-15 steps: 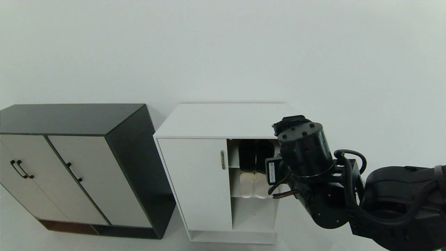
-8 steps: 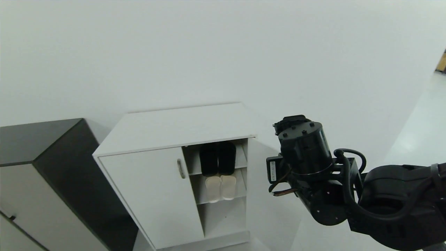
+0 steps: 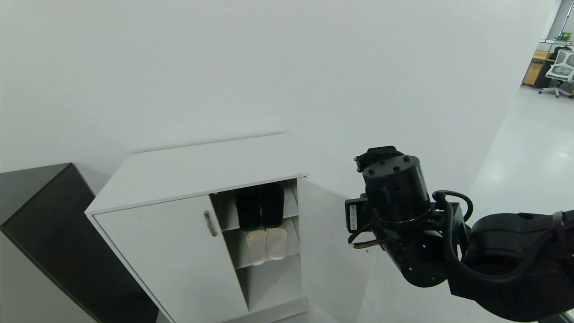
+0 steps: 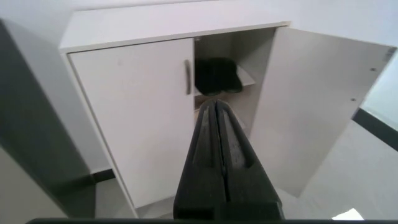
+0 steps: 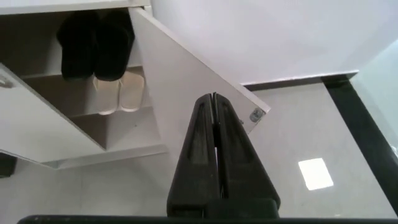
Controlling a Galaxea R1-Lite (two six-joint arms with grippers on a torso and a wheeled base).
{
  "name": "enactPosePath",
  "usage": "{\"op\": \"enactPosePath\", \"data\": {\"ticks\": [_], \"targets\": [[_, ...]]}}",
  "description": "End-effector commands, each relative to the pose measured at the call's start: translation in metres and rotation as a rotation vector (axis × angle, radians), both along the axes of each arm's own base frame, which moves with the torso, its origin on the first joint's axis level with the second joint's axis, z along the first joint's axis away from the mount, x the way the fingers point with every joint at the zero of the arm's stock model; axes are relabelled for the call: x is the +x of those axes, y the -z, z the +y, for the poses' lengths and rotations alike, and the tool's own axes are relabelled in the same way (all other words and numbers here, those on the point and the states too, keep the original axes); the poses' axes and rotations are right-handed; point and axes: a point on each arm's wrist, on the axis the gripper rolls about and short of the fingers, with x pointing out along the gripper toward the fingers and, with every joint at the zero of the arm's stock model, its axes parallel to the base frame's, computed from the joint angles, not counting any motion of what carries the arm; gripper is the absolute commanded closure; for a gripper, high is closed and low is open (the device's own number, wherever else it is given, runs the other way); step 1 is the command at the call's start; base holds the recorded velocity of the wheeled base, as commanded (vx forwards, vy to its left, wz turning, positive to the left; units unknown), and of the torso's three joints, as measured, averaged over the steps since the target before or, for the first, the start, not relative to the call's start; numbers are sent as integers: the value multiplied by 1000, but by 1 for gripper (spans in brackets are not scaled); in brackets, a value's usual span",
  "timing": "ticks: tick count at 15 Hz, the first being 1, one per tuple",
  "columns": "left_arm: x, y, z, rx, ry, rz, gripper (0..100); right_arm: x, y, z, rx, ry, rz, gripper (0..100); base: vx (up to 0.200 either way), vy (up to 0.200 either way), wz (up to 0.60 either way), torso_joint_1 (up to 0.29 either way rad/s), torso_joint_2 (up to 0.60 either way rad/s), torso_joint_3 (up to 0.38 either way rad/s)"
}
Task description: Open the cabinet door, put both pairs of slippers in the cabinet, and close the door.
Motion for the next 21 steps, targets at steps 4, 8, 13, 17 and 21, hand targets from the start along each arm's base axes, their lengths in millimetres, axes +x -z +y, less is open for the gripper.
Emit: {"op": "enactPosePath", "data": {"ticks": [4,8,13,17,21], "targets": [[0,0,0,0,1,2,100,10,4,1,32,4,-15,100,-200,0,0,5,2,-1],[0,0,0,1,1,2,100,49,1,-15,106,24,-48,100,0,0,0,0,0,0],[0,0,0,3,1,2,100,127,17,-42,115,111,1,100,0,0,0,0,0,0],[0,0,0,3,1,2,100,150,42,-44,106,119,37,100,0,0,0,0,0,0],[0,0,0,3,1,2,100,157,55,-41,119,122,51,100,0,0,0,0,0,0]]}}
